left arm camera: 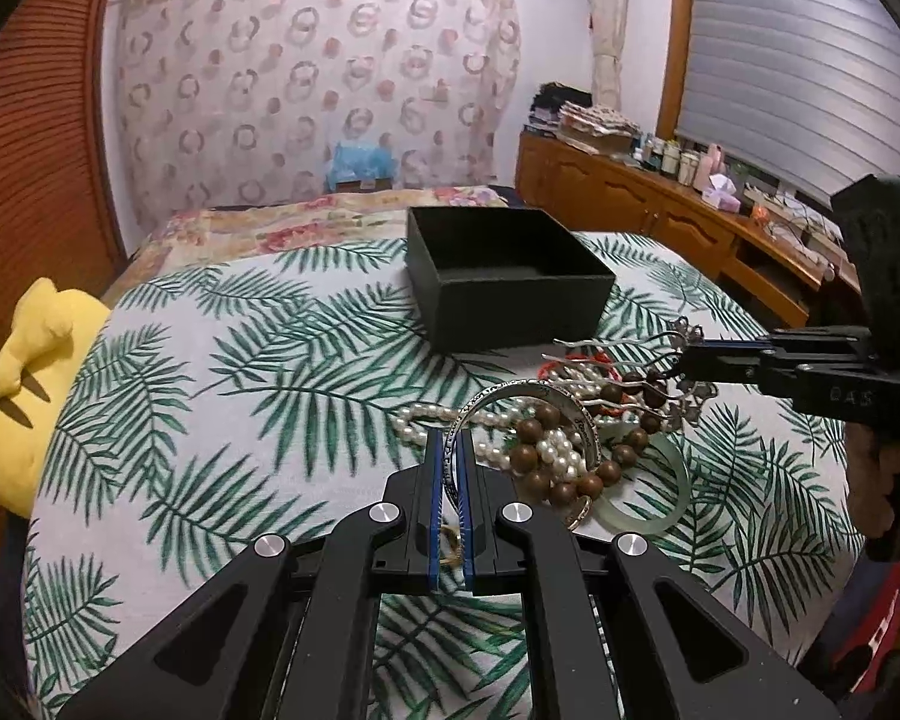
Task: Organize jewelry
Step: 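Grasp the silver hair comb with the right tool while the left tool holds the bangle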
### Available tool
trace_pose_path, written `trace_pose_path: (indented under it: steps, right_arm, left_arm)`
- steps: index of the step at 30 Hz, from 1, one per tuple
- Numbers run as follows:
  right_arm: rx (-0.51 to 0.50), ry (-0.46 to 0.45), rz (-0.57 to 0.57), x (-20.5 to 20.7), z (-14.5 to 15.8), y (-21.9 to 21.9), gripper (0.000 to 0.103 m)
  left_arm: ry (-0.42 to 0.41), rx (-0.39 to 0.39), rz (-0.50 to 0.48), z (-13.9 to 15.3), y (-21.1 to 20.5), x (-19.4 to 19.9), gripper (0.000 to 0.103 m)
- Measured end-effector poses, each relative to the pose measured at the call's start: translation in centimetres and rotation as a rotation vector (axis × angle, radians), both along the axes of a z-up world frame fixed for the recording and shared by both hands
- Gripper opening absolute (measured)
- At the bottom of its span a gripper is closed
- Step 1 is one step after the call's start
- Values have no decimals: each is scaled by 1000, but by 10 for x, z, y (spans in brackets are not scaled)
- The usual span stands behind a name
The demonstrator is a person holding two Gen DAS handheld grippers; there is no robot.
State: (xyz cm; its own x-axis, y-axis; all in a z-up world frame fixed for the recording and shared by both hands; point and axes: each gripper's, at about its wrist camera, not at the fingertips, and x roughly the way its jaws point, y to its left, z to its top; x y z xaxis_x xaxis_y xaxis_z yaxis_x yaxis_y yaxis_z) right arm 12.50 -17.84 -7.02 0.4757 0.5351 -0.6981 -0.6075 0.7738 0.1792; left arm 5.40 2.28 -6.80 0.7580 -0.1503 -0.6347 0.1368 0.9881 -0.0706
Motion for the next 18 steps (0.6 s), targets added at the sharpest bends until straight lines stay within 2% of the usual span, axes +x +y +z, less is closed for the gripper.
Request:
trace_pose_path:
  steps: [4, 13, 18]
  right_arm:
    - [-18, 8, -32, 5, -12, -7, 14]
    - [14, -18, -67, 11, -3, -15, 14]
    - [9, 8, -100, 17, -14, -20, 17]
  left_arm:
    - [11, 4, -15, -4, -6, 1, 4]
    - [16, 11, -16, -7, -7, 1, 4]
    - [15, 11, -15, -7, -7, 0, 4]
